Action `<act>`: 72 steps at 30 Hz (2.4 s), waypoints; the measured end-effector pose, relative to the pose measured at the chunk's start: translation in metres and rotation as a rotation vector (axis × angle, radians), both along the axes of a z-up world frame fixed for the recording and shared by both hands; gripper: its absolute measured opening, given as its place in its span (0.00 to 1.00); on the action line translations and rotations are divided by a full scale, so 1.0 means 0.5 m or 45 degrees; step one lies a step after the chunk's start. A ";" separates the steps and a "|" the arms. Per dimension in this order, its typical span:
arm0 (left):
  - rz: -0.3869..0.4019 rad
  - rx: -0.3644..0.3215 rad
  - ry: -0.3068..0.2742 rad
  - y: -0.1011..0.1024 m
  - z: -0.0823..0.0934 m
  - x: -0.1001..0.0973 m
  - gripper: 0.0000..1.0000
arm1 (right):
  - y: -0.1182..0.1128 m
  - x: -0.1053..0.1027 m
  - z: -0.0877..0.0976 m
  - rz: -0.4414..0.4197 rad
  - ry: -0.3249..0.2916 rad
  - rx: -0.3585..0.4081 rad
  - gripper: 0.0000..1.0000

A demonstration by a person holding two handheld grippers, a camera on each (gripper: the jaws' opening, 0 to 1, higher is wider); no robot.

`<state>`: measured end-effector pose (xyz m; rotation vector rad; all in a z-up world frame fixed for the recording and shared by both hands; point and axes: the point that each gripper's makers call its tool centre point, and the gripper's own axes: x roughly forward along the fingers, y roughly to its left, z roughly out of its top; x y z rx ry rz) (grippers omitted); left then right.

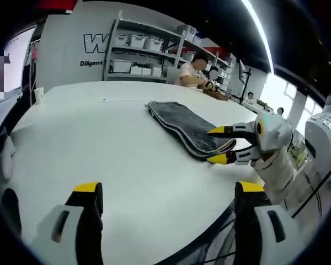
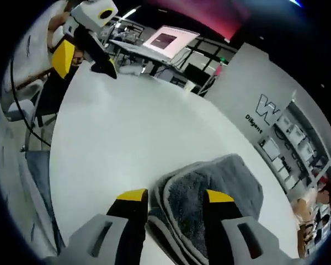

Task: Open the folded towel by lifting each exposed corner and separating the folded layers until the towel lies flat within the target outline without major curled edges

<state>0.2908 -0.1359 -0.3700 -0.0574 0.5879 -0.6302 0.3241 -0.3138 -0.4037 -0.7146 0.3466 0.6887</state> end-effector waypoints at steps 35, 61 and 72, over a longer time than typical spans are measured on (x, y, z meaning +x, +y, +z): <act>-0.005 0.009 0.008 -0.001 -0.001 0.004 0.97 | 0.024 0.054 -0.007 0.000 -0.056 0.063 0.00; -0.073 0.008 0.007 -0.038 -0.004 0.019 0.97 | -0.186 0.104 0.178 -0.364 -0.321 0.321 0.00; -0.088 0.003 0.010 -0.048 -0.005 0.023 0.97 | -0.286 0.106 0.217 -0.523 -0.405 0.335 0.00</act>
